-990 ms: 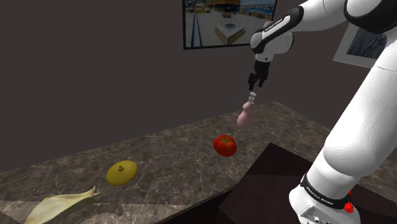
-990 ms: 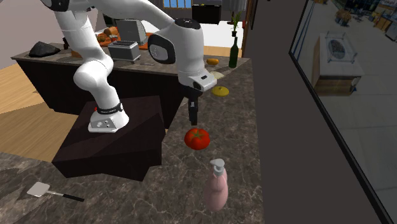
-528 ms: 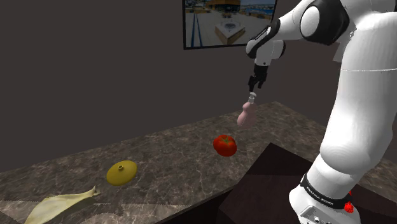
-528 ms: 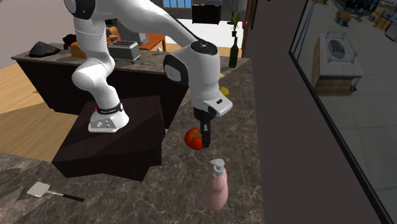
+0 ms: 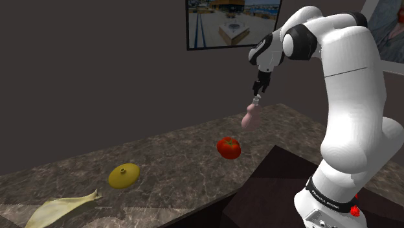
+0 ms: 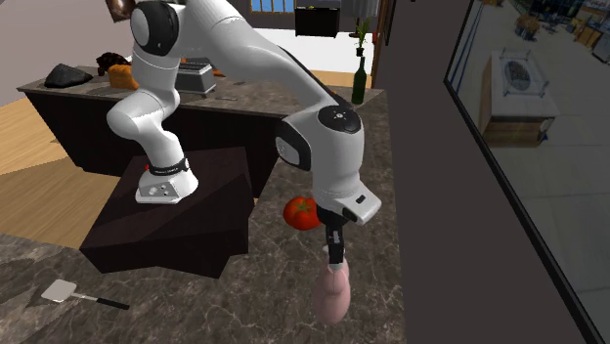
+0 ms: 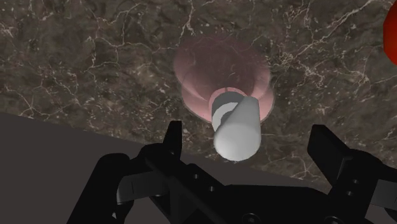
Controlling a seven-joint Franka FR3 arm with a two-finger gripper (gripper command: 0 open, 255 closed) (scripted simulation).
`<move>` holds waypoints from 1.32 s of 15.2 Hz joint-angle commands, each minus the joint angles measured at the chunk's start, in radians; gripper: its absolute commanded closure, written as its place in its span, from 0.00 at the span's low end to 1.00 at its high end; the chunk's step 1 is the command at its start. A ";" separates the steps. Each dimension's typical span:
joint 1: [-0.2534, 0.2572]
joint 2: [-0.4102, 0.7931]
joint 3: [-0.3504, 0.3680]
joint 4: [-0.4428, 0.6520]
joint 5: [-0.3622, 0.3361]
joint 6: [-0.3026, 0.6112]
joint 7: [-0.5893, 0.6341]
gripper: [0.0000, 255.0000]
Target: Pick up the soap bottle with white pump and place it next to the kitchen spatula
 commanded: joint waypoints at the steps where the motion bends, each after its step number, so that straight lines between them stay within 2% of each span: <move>1: -0.008 0.021 0.007 0.005 0.010 0.015 -0.007 0.00; 6: -0.015 0.055 0.020 -0.006 0.029 0.057 -0.019 0.00; 14: -0.015 0.054 0.020 -0.006 0.029 0.057 -0.019 0.00; 15: -0.015 0.054 0.020 -0.006 0.029 0.057 -0.019 1.00; 20: -0.015 0.054 0.020 -0.006 0.029 0.057 -0.018 1.00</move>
